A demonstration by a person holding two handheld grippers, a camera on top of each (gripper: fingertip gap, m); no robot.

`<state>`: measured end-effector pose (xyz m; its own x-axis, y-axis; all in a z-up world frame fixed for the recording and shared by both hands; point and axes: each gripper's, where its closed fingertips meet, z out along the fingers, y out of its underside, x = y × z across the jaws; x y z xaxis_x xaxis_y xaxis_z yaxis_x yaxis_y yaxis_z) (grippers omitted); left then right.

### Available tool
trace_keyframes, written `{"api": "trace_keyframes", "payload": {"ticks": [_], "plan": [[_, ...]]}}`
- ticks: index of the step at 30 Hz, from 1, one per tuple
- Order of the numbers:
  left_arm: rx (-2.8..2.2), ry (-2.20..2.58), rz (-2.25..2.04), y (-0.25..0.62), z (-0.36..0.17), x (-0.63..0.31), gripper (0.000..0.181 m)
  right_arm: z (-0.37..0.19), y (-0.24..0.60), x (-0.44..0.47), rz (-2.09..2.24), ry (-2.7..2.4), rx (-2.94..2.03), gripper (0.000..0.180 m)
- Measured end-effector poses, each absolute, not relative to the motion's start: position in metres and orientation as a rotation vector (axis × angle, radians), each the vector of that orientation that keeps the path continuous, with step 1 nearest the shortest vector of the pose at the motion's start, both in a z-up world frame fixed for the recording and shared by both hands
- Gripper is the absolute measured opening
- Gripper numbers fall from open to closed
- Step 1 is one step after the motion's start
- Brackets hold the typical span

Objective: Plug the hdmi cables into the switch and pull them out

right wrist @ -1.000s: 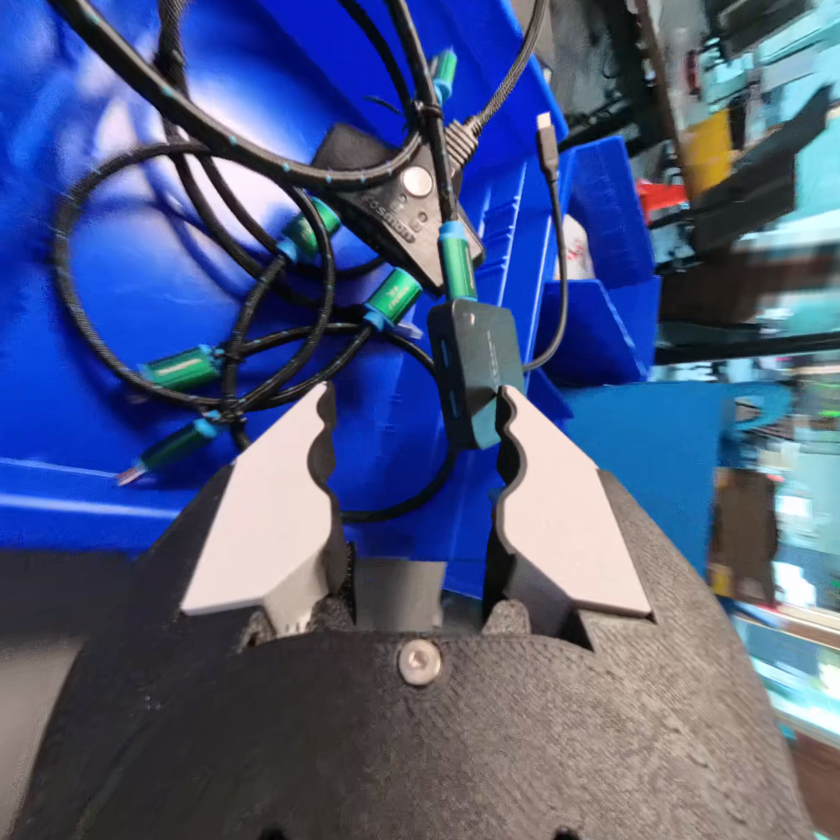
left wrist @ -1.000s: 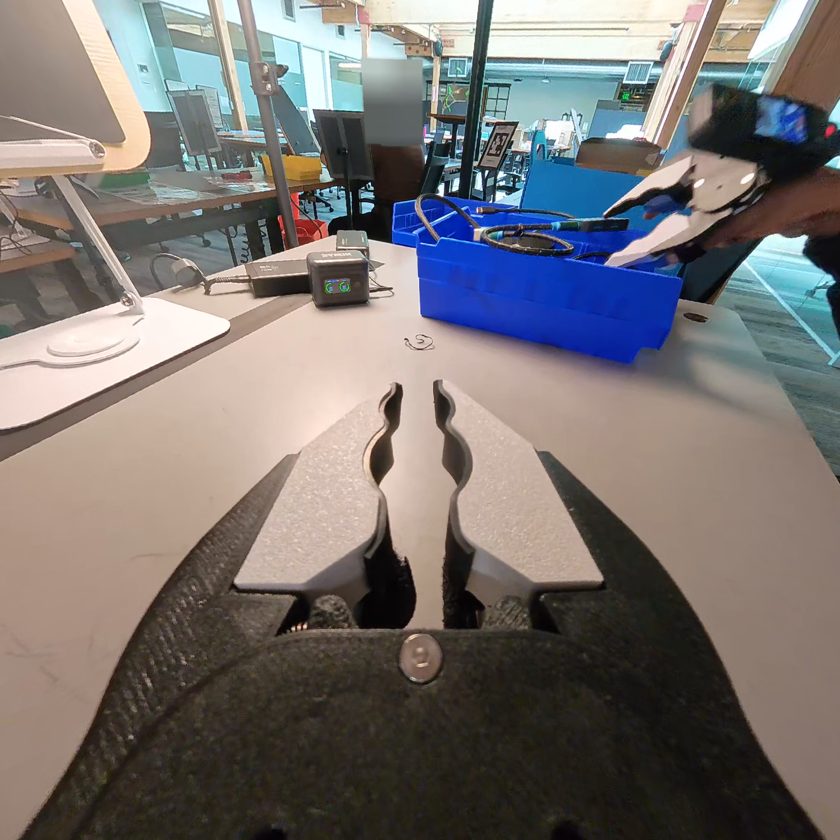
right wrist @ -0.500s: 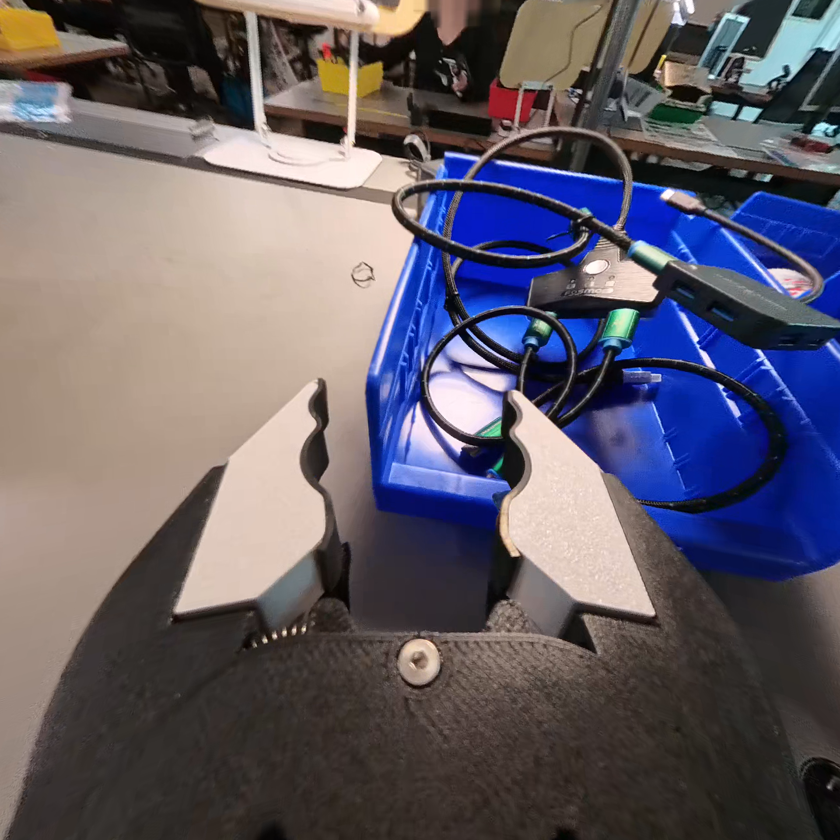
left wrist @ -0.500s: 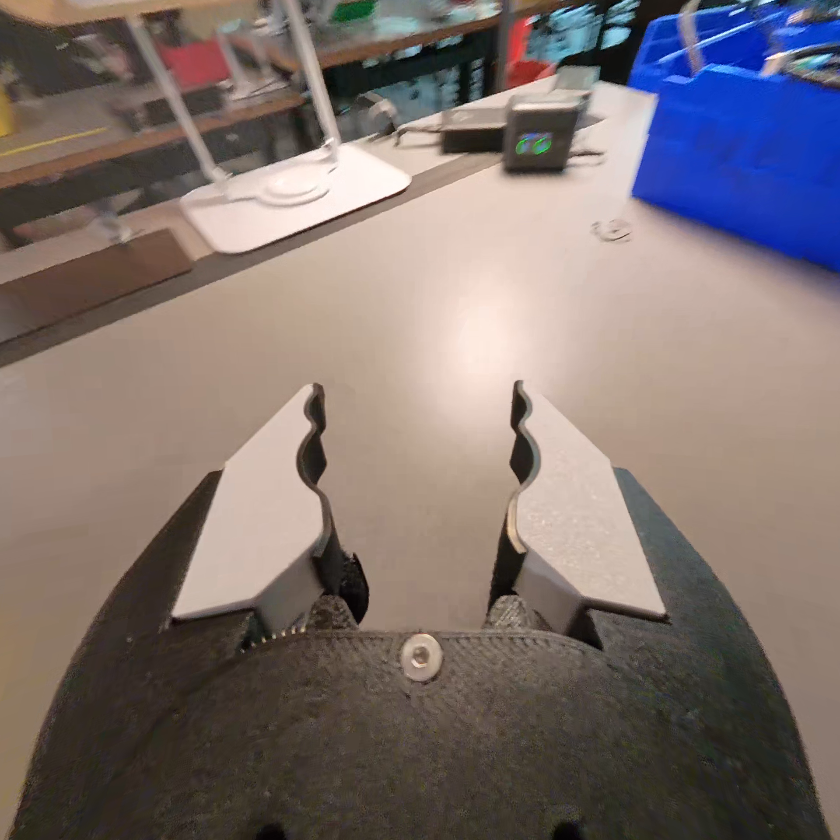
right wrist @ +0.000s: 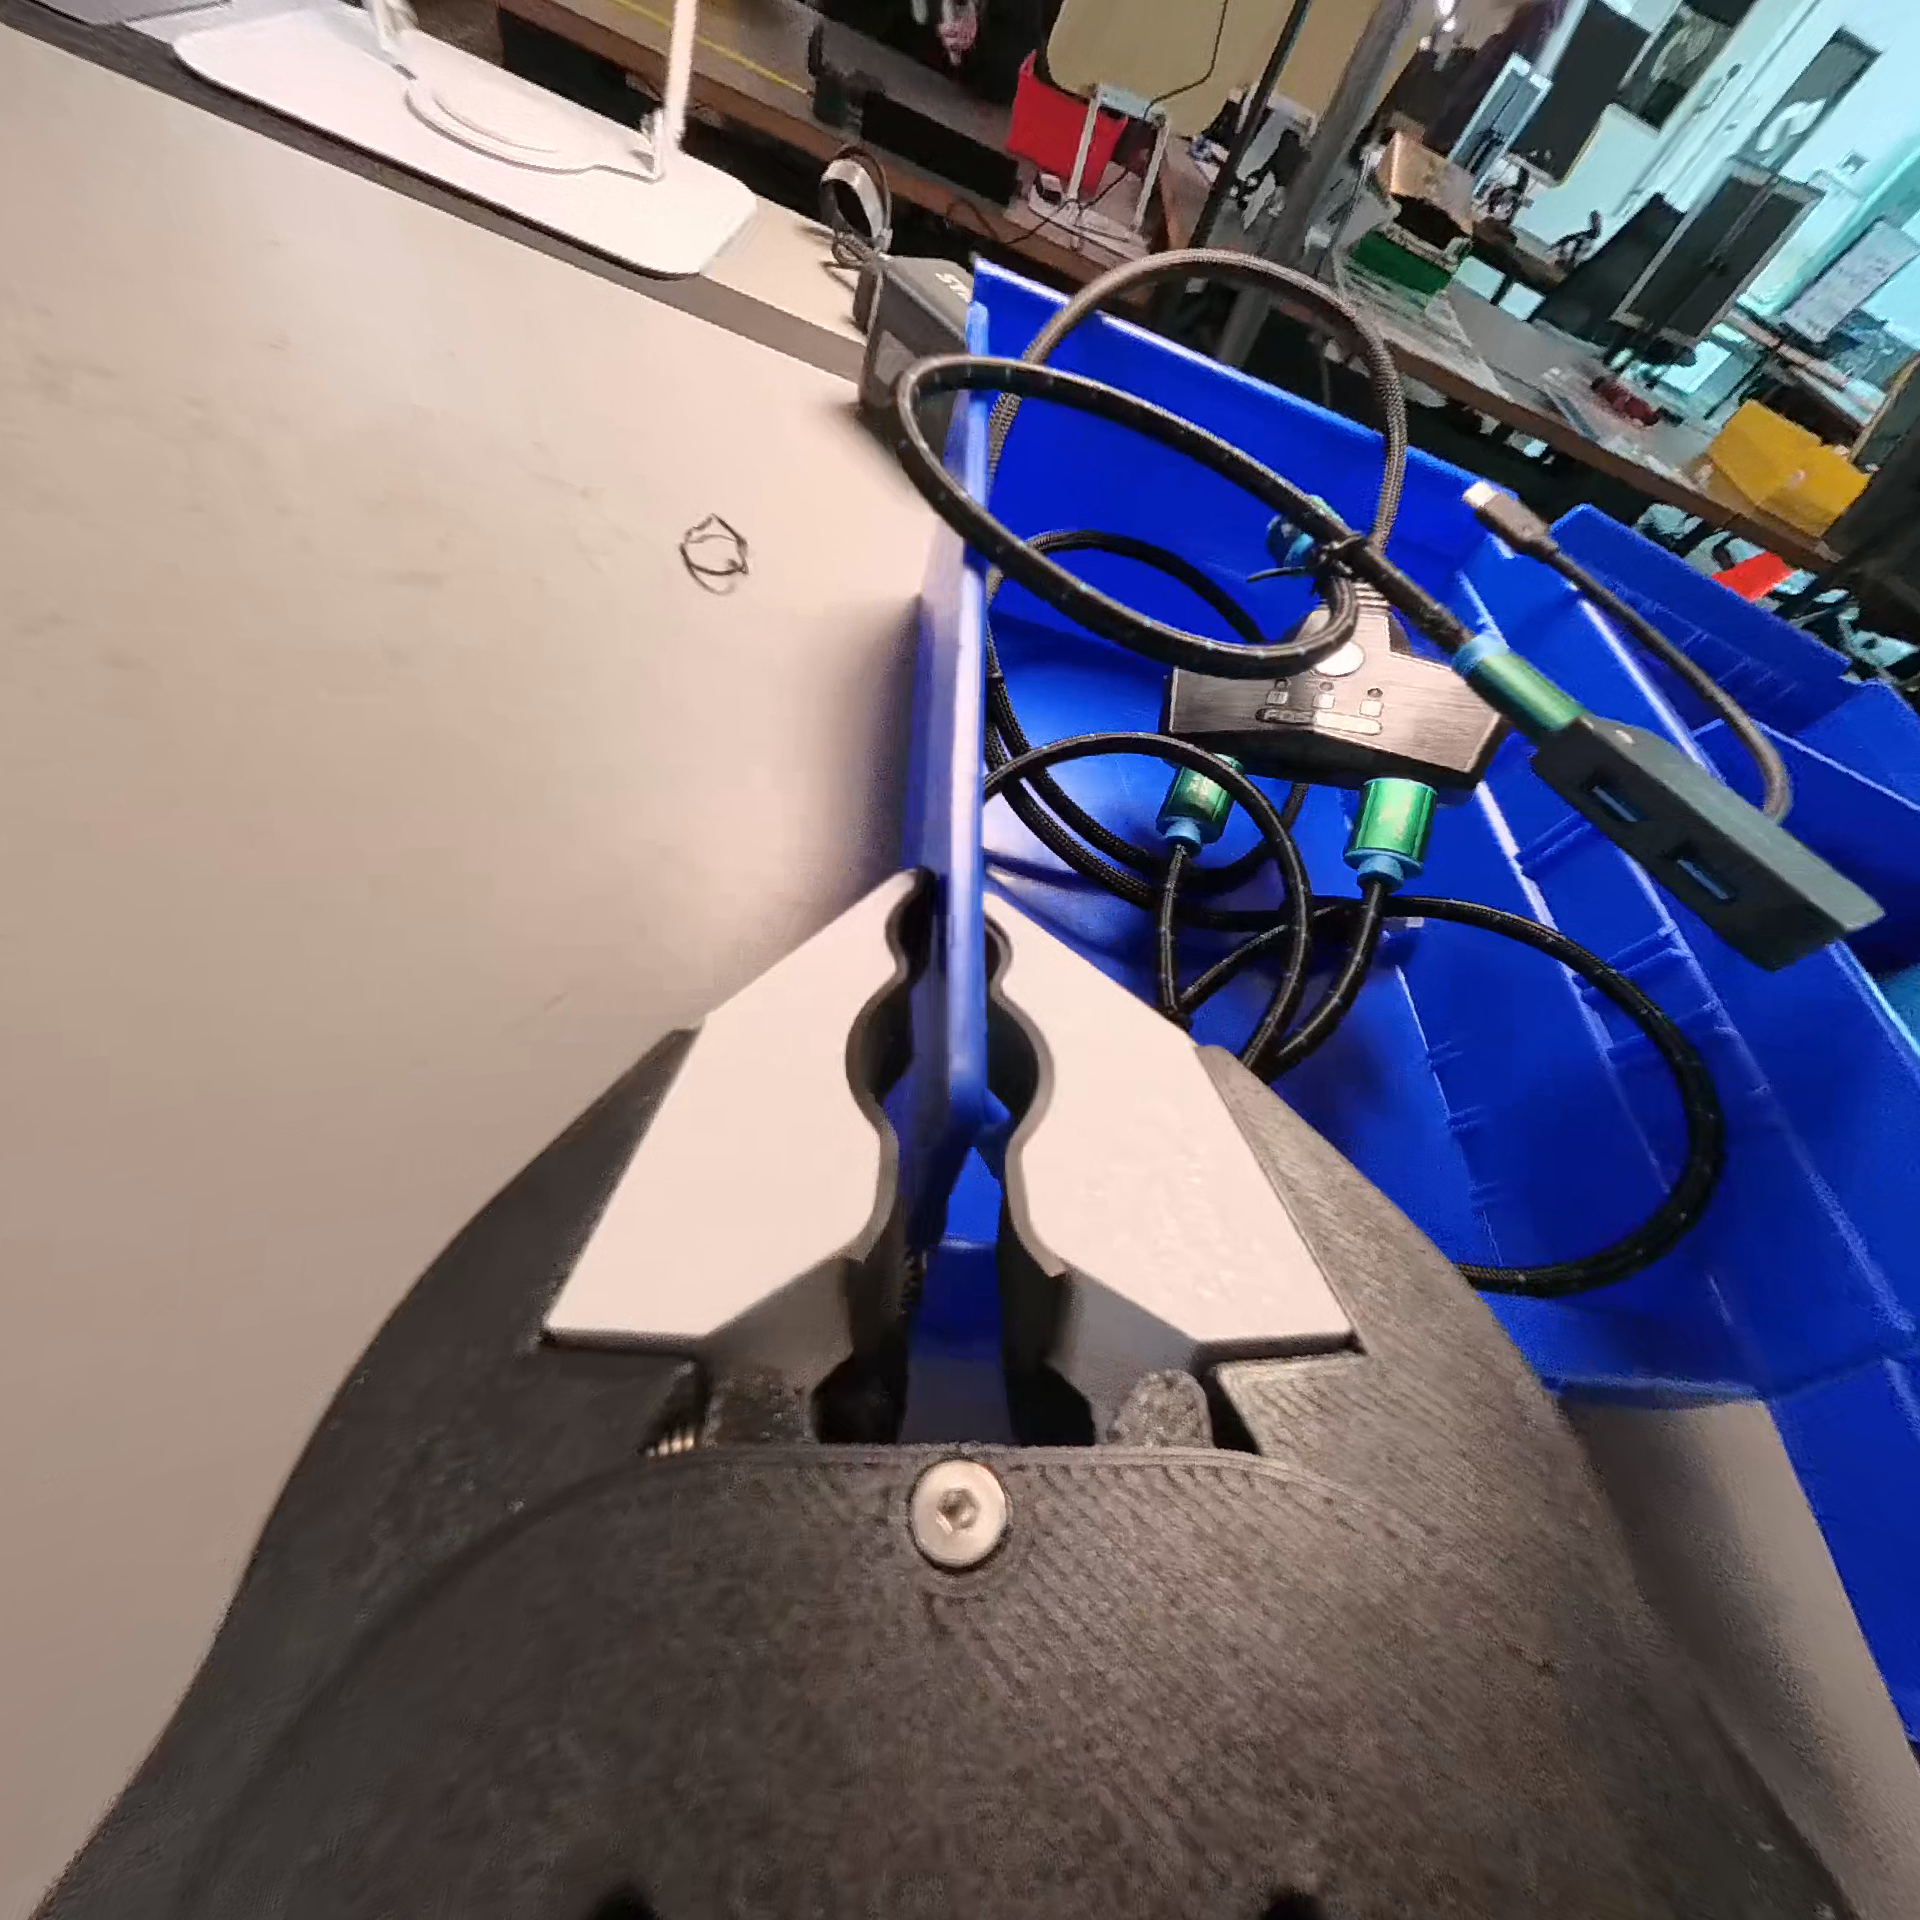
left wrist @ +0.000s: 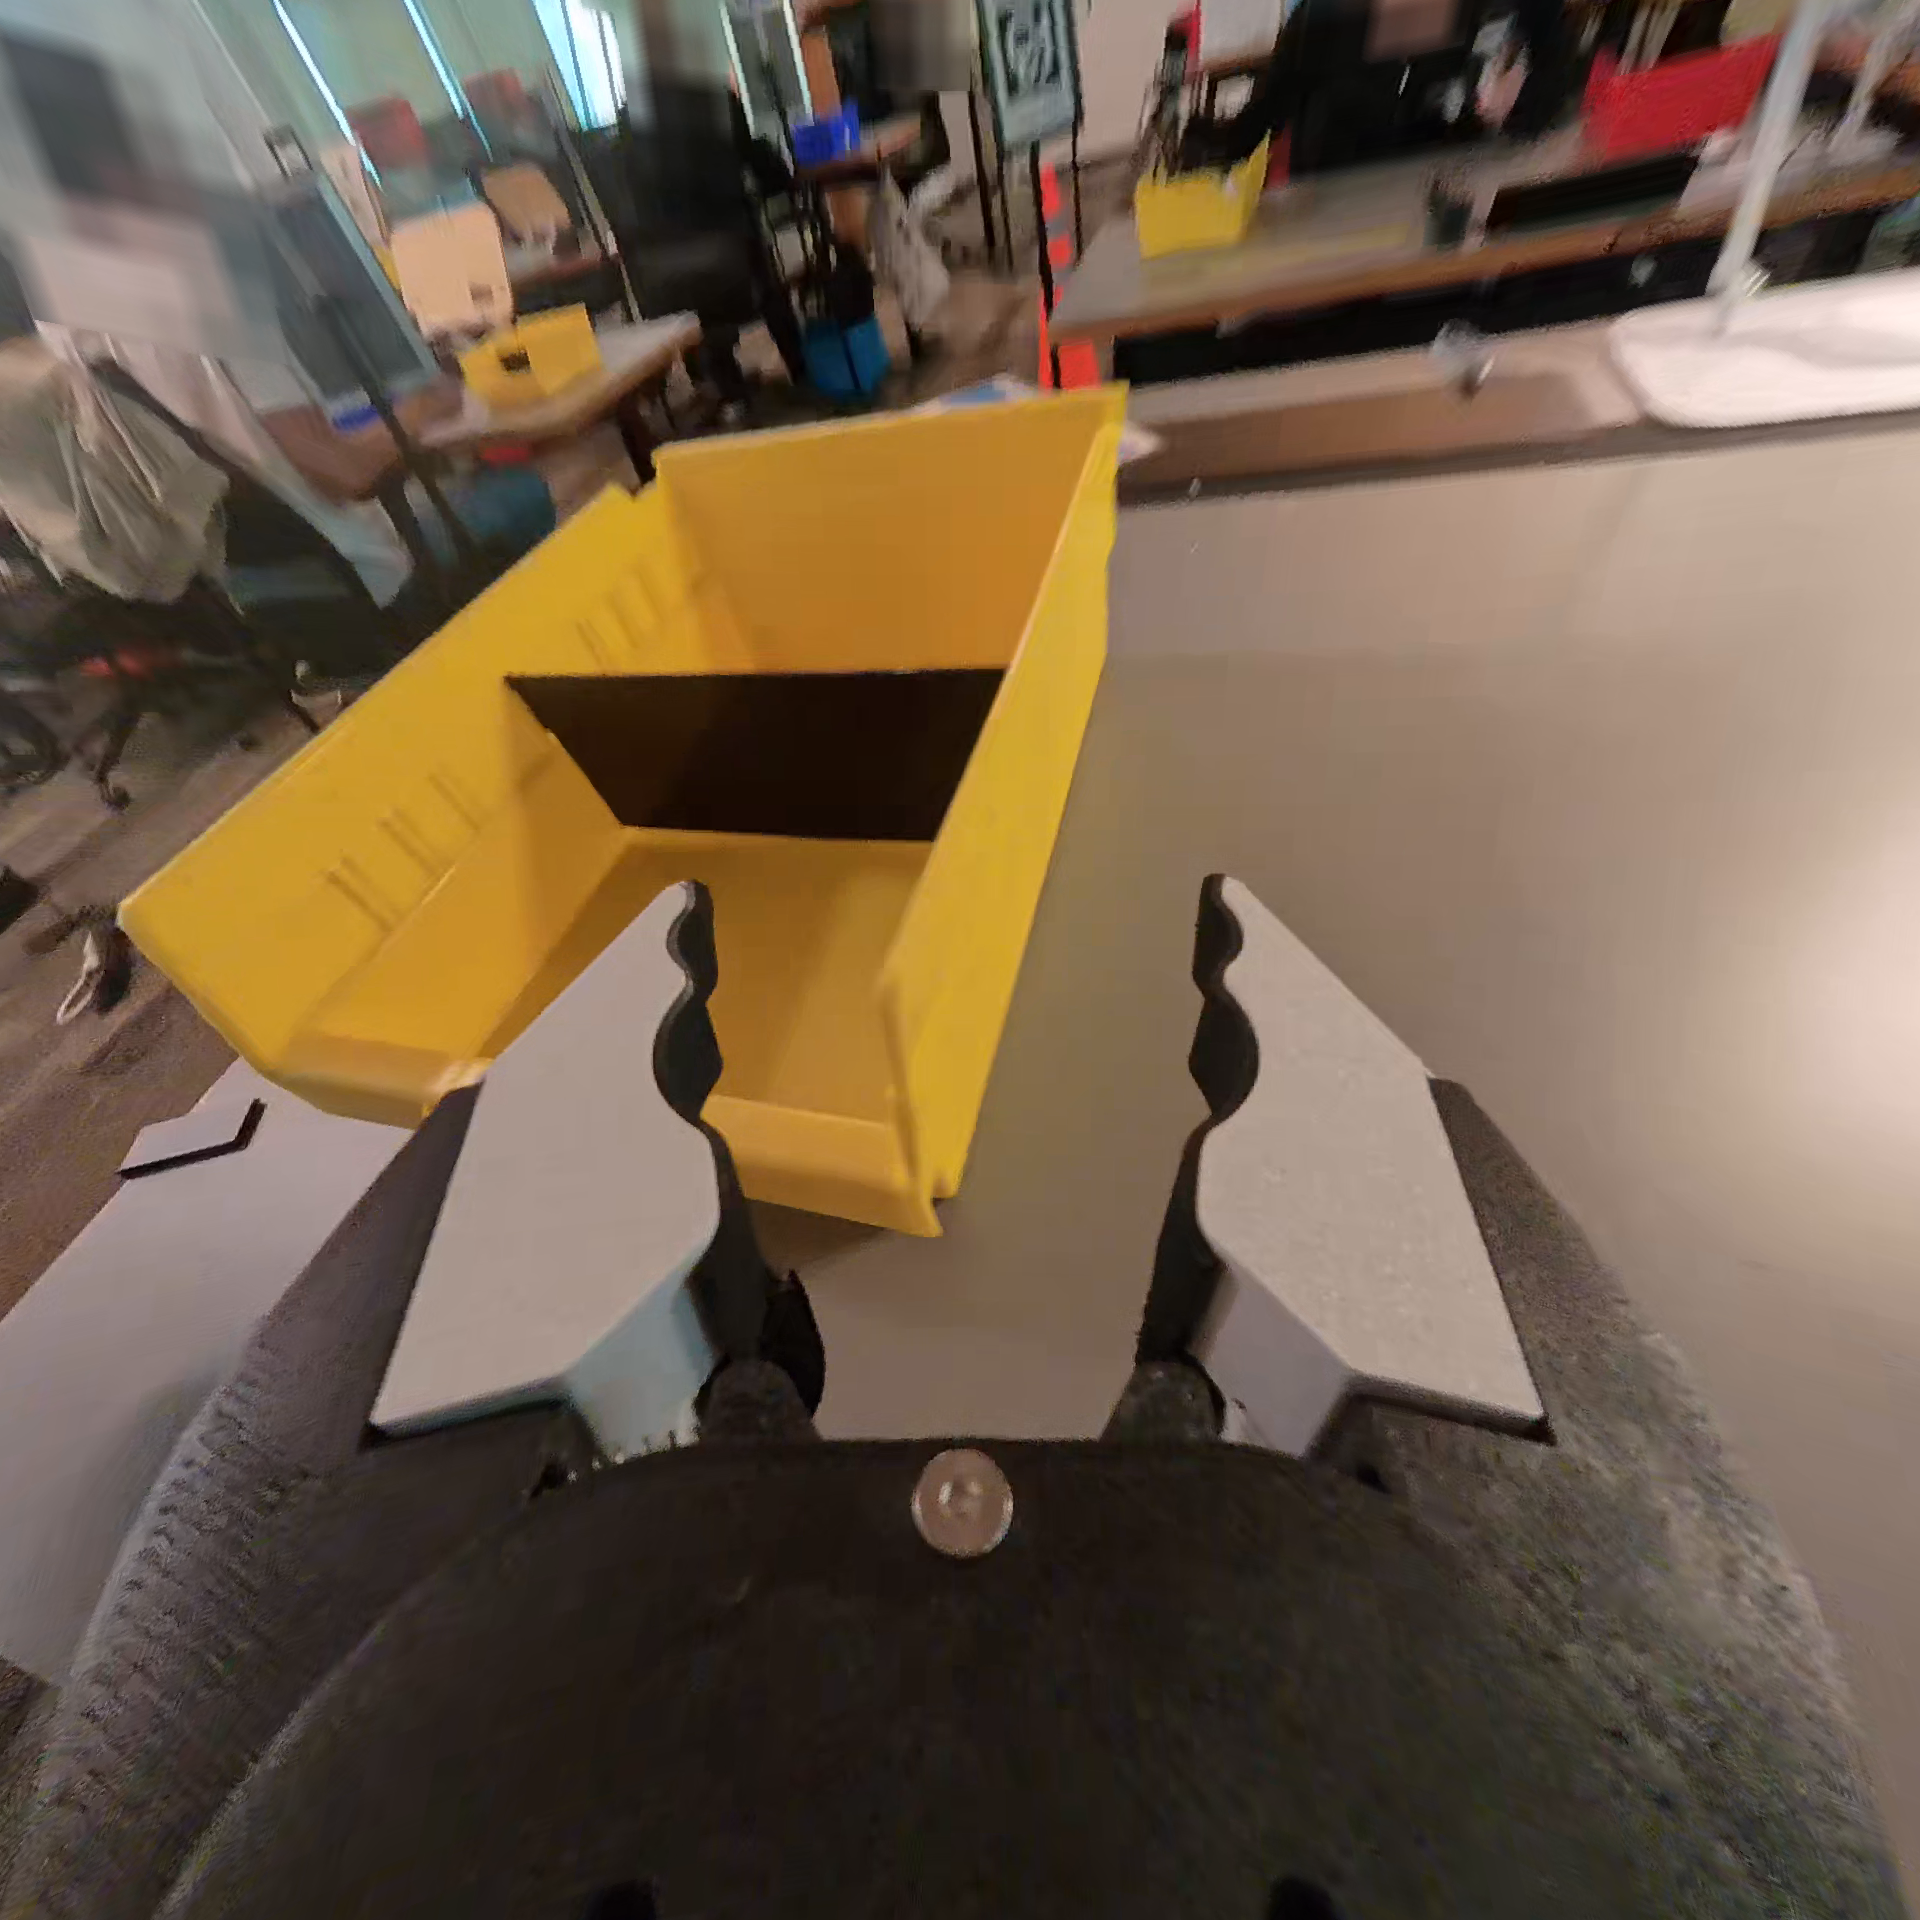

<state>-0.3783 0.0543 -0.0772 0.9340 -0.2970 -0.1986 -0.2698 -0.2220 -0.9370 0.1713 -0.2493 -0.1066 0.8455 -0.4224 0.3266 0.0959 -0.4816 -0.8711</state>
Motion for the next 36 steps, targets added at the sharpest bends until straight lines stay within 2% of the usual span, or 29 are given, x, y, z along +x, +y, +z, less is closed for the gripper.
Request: {"api": "trace_keyframes", "payload": {"ticks": [3, 4, 5, 6, 7, 8, 11, 22, 29, 36], "plan": [[-1.935, 0.492, 0.020, 0.076, -0.105, -0.386, 0.081, -0.106, -0.266, 0.167, -0.646, 0.251, -1.975, 0.005], [-1.948, 0.511, 0.025, 0.081, -0.111, -0.387, 0.066, -0.106, -0.273, 0.164, -0.636, 0.247, -1.973, 0.005], [-1.942, 0.549, -0.003, 0.081, -0.115, -0.383, 0.039, -0.106, -0.281, 0.160, -0.624, 0.239, -1.973, 0.006], [-1.933, 0.548, -0.010, 0.082, -0.117, -0.384, 0.029, -0.106, -0.290, 0.155, -0.612, 0.230, -1.976, 0.006], [-1.907, 0.552, -0.009, 0.082, -0.116, -0.385, 0.025, -0.106, -0.299, 0.149, -0.599, 0.218, -1.979, 0.006], [-1.879, 0.583, -0.033, 0.078, -0.115, -0.381, 0.011, -0.106, -0.309, 0.143, -0.587, 0.199, -1.980, 0.006], [-1.838, 0.626, -0.118, 0.062, -0.113, -0.372, 0.004, -0.106, -0.335, 0.121, -0.552, 0.115, -1.985, 0.005], [-1.689, 1.038, -0.421, -0.053, -0.113, -0.337, 0.004, -0.106, -0.389, 0.025, -0.195, -0.239, -1.969, 0.002], [-1.539, 1.355, -0.744, -0.134, -0.112, -0.346, 0.004, -0.106, -0.348, -0.006, -0.017, -0.450, -1.933, 0.004], [-1.372, 1.488, -0.871, -0.186, -0.112, -0.371, 0.004, -0.107, -0.283, -0.024, 0.119, -0.586, -1.913, 0.004]]}}
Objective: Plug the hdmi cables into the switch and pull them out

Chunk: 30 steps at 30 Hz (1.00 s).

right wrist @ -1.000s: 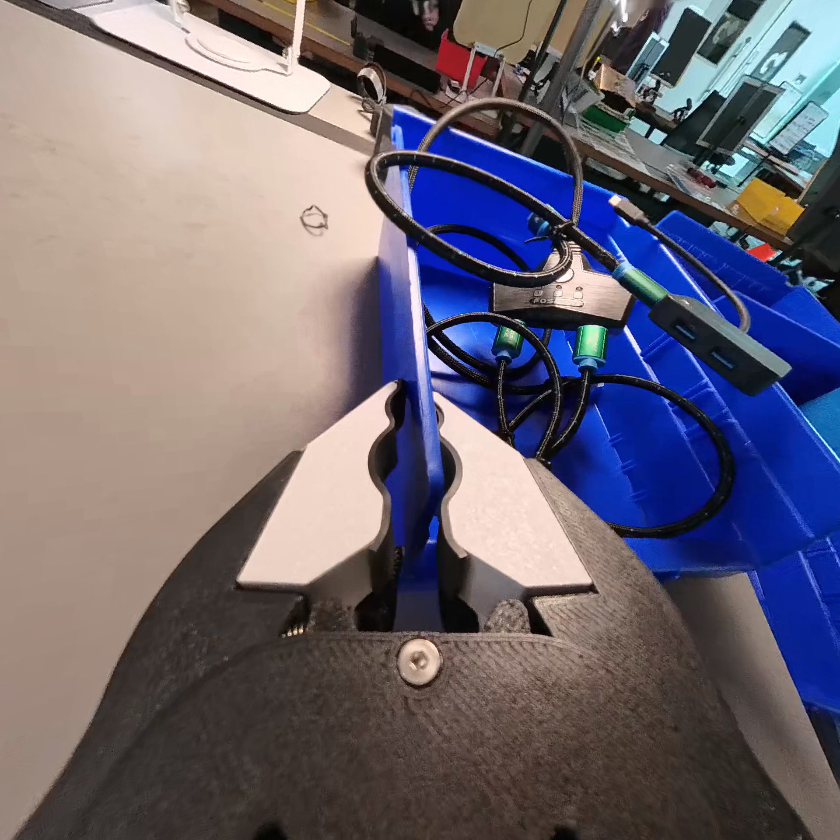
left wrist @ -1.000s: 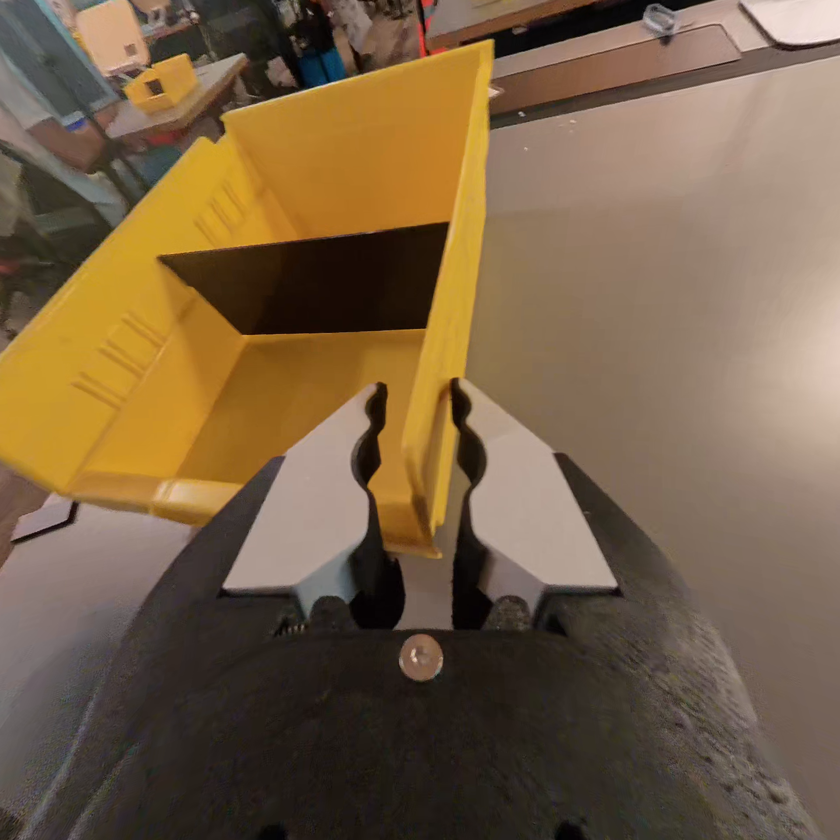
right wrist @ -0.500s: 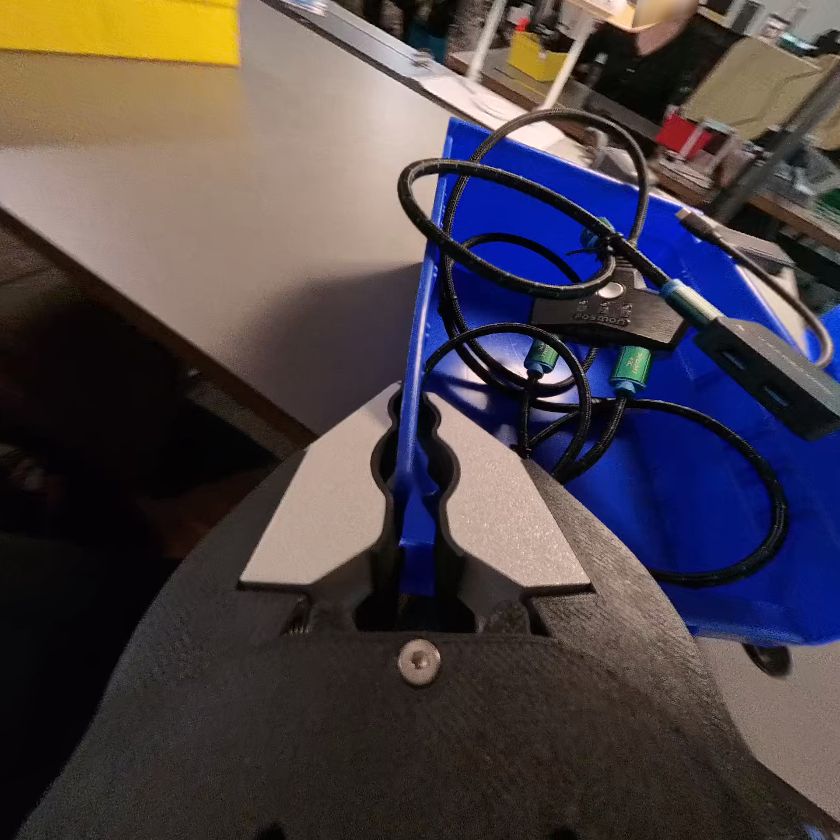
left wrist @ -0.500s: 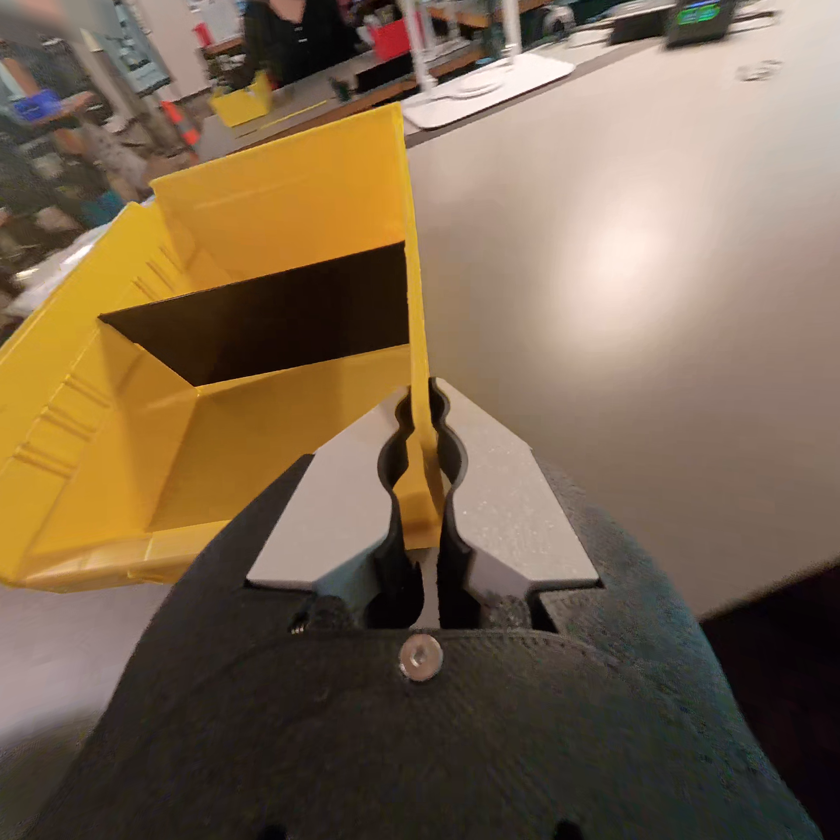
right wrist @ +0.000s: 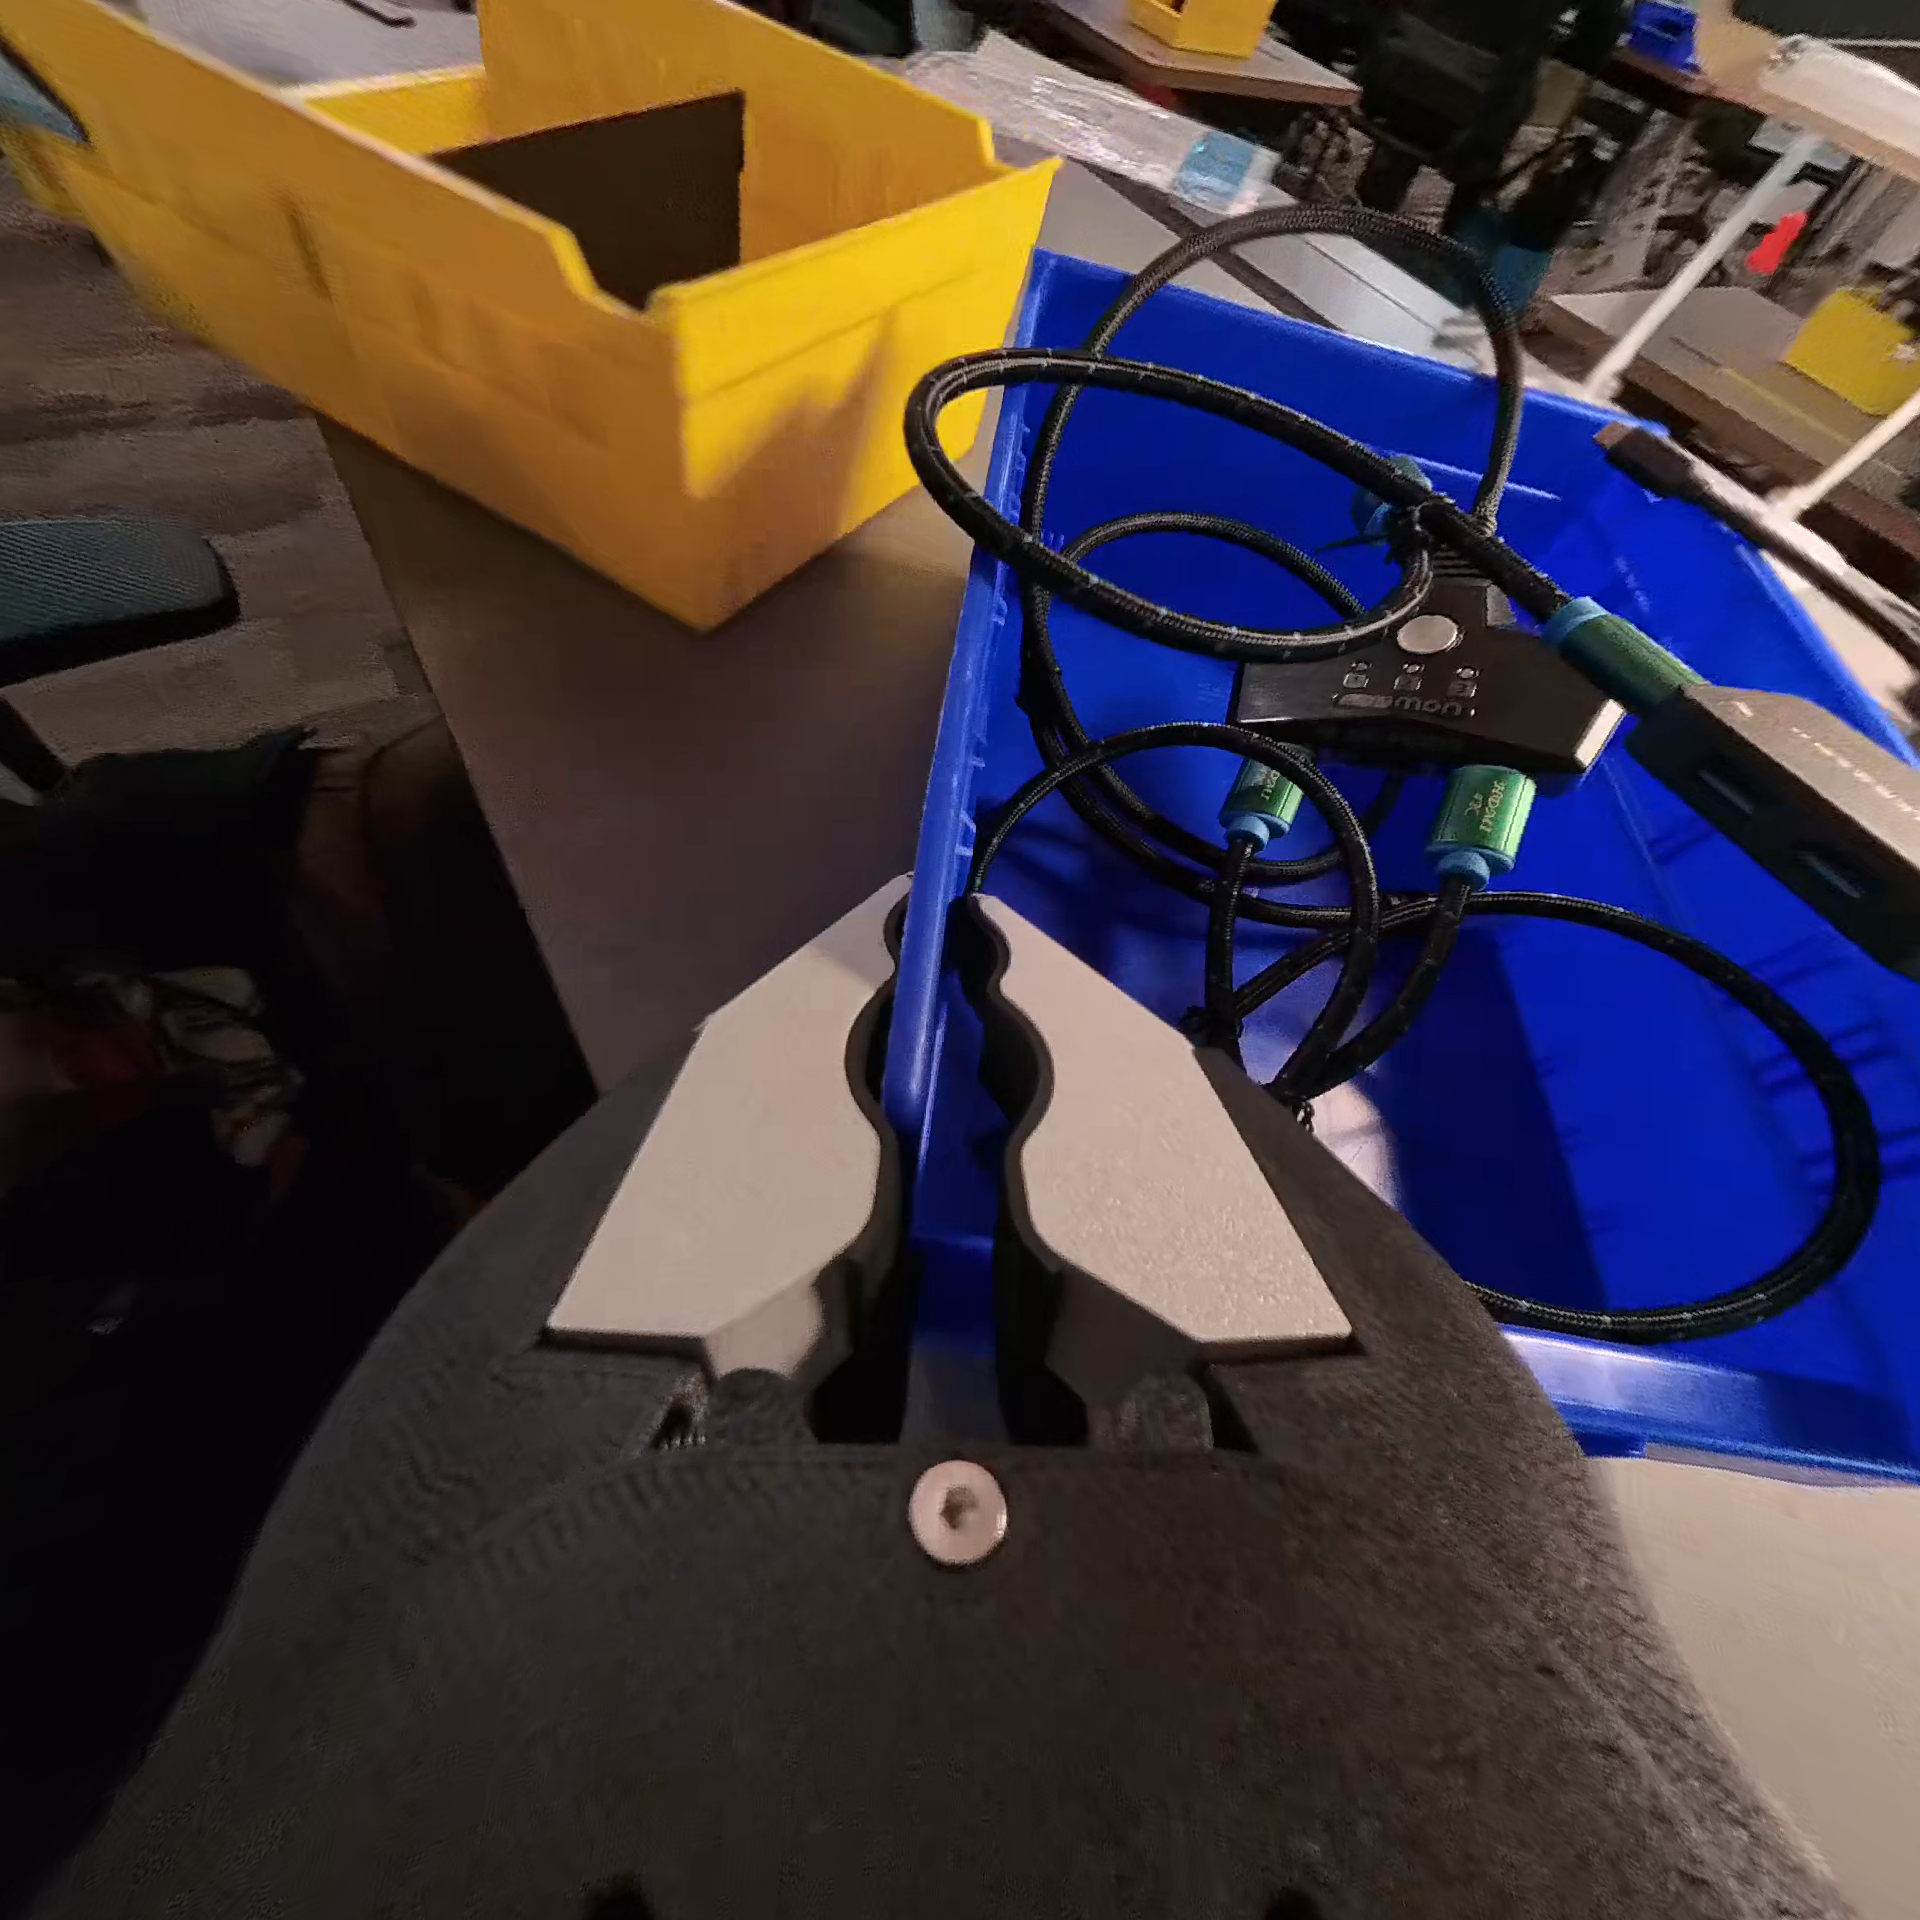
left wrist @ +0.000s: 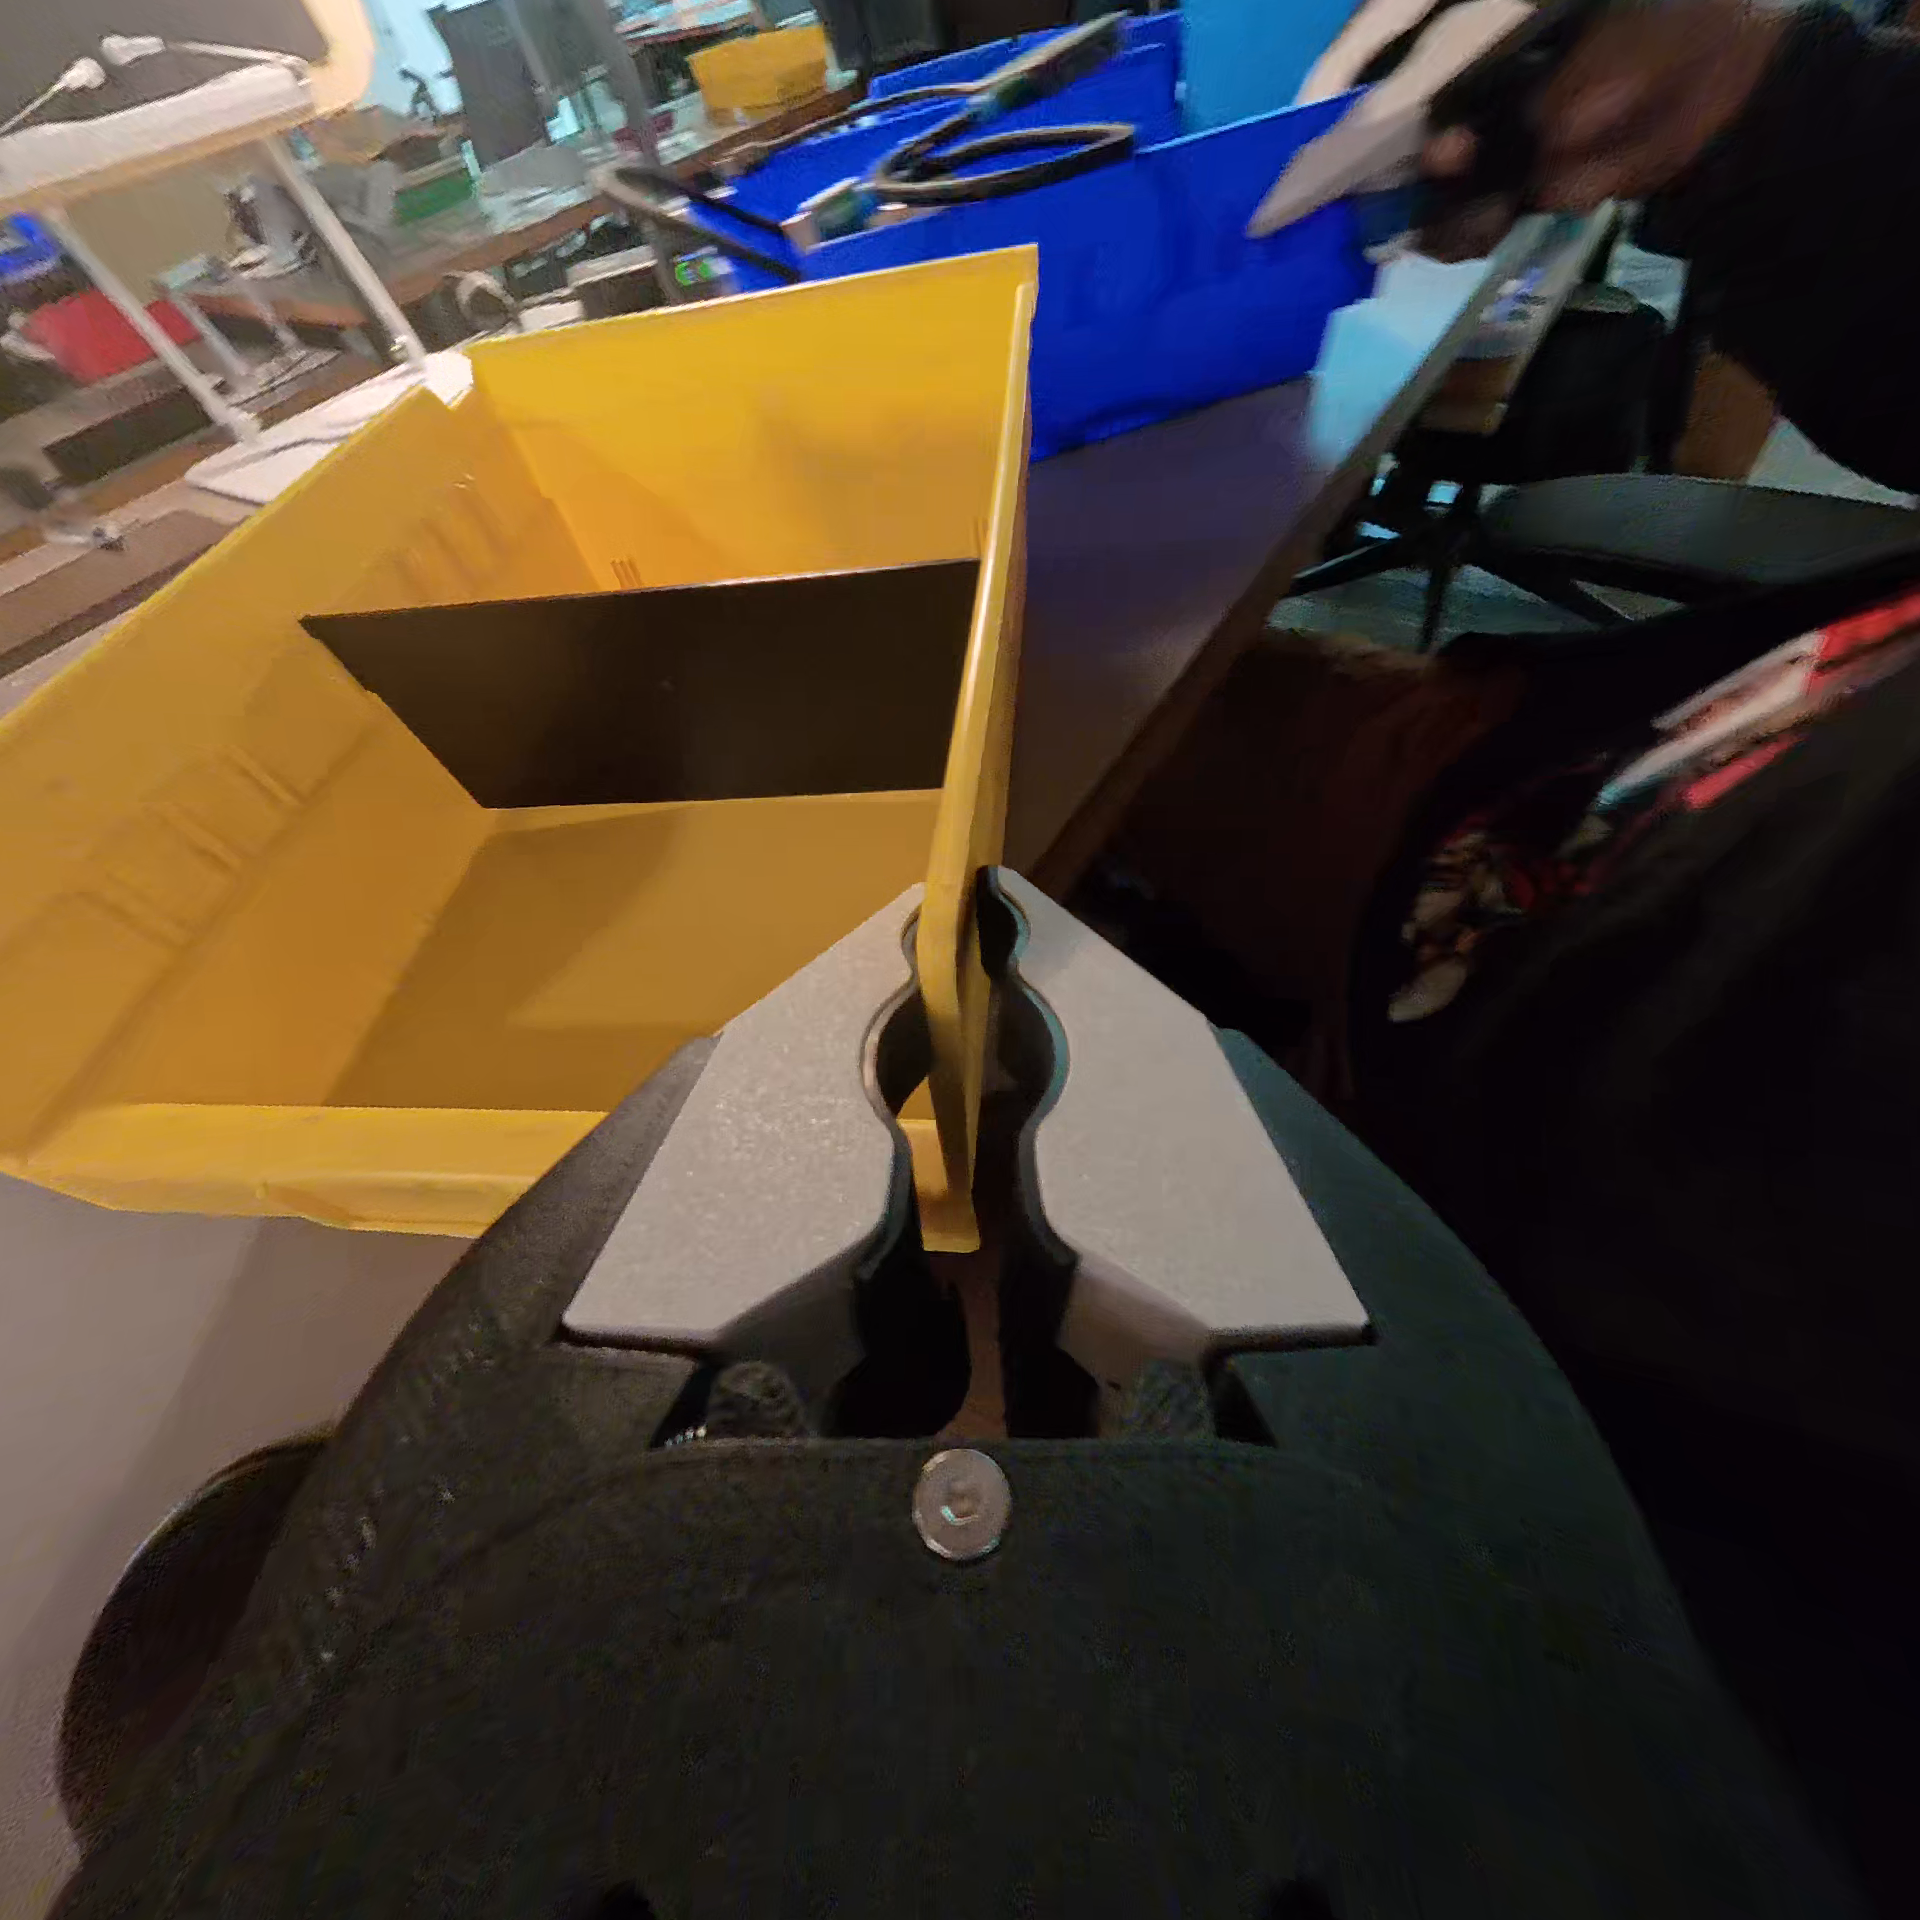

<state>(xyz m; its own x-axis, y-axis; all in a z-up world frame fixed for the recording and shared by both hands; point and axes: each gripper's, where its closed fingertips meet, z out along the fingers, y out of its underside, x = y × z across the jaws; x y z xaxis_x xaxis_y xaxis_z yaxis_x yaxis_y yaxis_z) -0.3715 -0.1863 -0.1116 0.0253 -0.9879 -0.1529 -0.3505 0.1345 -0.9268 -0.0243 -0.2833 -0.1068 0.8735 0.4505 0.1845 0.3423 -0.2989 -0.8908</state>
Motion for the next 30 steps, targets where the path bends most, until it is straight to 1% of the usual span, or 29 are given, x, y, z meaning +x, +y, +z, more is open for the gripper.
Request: {"api": "trace_keyframes", "payload": {"ticks": [10, 16, 20, 22, 25, 26, 27, 28, 30], "plan": [[-1.182, 1.701, -1.066, -0.235, -0.111, -0.382, 0.002, -0.107, -0.200, -0.041, 0.286, -0.791, -1.856, 0.004], [-1.124, 1.780, -1.189, -0.241, -0.110, -0.377, 0.003, -0.108, -0.158, -0.062, 0.425, -0.989, -1.778, 0.005], [-1.102, 1.837, -1.257, -0.238, -0.110, -0.363, 0.003, -0.106, -0.130, -0.070, 0.435, -1.018, -1.743, 0.006], [-1.091, 1.830, -1.277, -0.233, -0.110, -0.350, 0.003, -0.095, -0.123, -0.061, 0.365, -0.949, -1.711, 0.017], [-1.130, 1.744, -1.289, -0.223, -0.108, -0.331, 0.010, -0.079, -0.134, -0.029, 0.240, -0.797, -1.709, 0.033], [-1.148, 1.703, -1.292, -0.220, -0.105, -0.328, 0.016, -0.075, -0.143, -0.015, 0.179, -0.735, -1.723, 0.034], [-1.152, 1.669, -1.295, -0.218, -0.099, -0.328, 0.026, -0.070, -0.154, -0.001, 0.134, -0.657, -1.730, 0.034], [-1.144, 1.633, -1.295, -0.217, -0.091, -0.331, 0.031, -0.066, -0.168, 0.011, 0.114, -0.565, -1.738, 0.032], [-1.140, 1.502, -1.271, -0.205, -0.066, -0.338, 0.036, -0.061, -0.199, 0.024, 0.153, -0.379, -1.757, 0.033]]}}
